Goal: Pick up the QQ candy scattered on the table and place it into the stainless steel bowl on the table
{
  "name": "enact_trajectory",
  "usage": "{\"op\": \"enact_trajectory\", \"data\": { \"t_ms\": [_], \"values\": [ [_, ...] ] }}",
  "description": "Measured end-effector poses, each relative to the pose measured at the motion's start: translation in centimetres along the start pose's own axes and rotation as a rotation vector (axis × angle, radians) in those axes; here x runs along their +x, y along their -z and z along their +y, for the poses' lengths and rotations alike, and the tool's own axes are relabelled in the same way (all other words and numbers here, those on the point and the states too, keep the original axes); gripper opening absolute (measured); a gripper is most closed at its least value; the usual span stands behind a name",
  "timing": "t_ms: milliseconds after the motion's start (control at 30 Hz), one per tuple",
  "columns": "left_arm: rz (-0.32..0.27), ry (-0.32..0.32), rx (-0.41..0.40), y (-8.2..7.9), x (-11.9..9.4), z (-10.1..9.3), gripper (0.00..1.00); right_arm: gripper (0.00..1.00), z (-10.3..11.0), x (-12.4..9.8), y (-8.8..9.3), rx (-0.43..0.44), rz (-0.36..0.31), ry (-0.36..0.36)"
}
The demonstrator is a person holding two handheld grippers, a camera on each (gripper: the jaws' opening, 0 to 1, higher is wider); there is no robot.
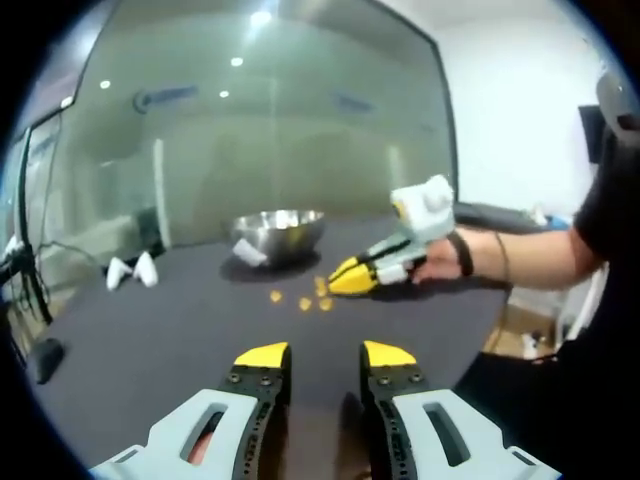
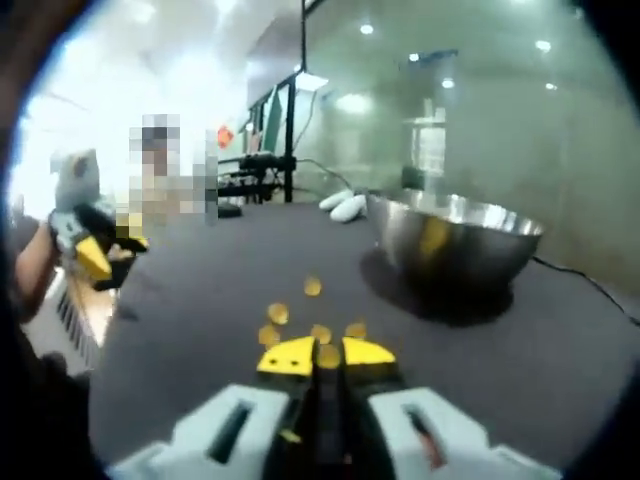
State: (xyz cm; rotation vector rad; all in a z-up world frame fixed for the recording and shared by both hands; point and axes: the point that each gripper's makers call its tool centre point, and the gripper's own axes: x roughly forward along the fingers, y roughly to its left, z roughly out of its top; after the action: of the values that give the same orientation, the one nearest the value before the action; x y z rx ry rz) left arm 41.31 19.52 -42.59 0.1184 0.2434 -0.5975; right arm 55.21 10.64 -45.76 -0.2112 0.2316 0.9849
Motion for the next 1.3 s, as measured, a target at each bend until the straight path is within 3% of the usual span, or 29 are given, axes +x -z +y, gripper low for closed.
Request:
{"op": "enact_trajectory", "data": {
  "t_ms": [133, 233, 467, 700, 767, 867, 1133, 1167, 1233, 1267, 1300],
  "values": [
    [0.002, -0.004, 0.0, 0.1, 0.0, 0.1, 0.29, 0.1, -0.6, -1.1, -1.6, -0.011, -0.034, 0.037],
    [0.002, -0.003, 0.0, 0.1, 0.1, 0.0, 0.29, 0.1, -1.6, -1.8, -2.6, 0.027, -0.063, 0.072],
    [-0.003, 0.003, 0.005, 0.0, 0.0, -0.3, 0.29, 0.1, -4.9, -2.8, -4.9, 0.037, -0.099, 0.172],
    [-0.017, 0.019, -0.006, -0.3, -0.2, -0.6, 0.29, 0.1, -7.7, -2.4, -10.1, -0.013, -0.182, 0.224],
    [-0.022, 0.023, -0.011, -0.4, -0.3, -0.7, 0.29, 0.1, -9.0, -2.0, -11.9, -0.044, -0.224, 0.281],
    [-0.016, 0.012, -0.004, -0.3, -0.3, -0.4, 0.29, 0.1, -10.7, -0.9, -13.2, -0.042, -0.223, 0.293],
    [-0.004, 0.01, -0.011, 0.0, -0.2, 0.0, 0.29, 0.1, -13.0, 1.0, -14.2, 0.007, -0.231, 0.337],
    [-0.004, 0.01, -0.01, 0.0, -0.1, 0.0, 0.29, 0.12, -13.1, 1.1, -14.3, 0.002, -0.239, 0.335],
    [-0.005, 0.009, -0.012, -0.1, -0.1, 0.1, 0.29, 0.27, -13.0, 1.0, -14.3, 0.028, -0.251, 0.337],
    [-0.005, 0.008, -0.012, -0.1, -0.1, 0.1, 0.29, 0.27, -13.0, 1.0, -14.0, 0.025, -0.241, 0.339],
    [-0.004, 0.008, -0.012, 0.0, -0.1, 0.1, 0.29, 0.21, -13.1, 0.9, -14.0, 0.022, -0.242, 0.347]
  ]
}}
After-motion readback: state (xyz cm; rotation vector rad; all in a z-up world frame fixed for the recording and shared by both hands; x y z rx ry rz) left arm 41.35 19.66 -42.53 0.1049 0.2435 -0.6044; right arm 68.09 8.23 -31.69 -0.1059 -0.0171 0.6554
